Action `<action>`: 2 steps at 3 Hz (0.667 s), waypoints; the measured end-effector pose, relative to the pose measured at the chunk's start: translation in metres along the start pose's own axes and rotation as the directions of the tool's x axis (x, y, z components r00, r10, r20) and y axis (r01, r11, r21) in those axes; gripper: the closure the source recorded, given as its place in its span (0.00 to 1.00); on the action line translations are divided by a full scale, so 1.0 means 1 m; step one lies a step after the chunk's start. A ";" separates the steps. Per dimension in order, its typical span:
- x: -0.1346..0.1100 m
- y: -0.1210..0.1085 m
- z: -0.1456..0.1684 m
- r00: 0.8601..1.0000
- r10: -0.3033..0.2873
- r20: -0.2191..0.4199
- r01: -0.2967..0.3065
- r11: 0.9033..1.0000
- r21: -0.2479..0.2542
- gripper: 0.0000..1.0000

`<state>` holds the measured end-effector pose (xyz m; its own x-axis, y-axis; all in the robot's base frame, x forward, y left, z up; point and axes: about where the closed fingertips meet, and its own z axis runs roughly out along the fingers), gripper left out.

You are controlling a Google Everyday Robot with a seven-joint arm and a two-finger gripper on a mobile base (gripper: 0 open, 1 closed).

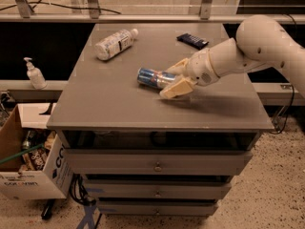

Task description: Pick redbull can

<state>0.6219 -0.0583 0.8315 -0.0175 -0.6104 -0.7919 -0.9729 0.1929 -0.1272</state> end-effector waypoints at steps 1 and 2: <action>0.004 0.002 0.000 1.000 -0.004 0.007 0.004 1.000 -0.001 0.64; 0.001 0.003 -0.002 1.000 -0.010 0.020 0.010 1.000 0.000 0.87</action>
Offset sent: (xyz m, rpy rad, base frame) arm -0.0036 -0.0077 0.0065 0.0309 -0.0267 0.0044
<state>0.6188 -0.0604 0.8315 -0.0031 -0.5966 -0.8025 -0.9731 0.1868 -0.1351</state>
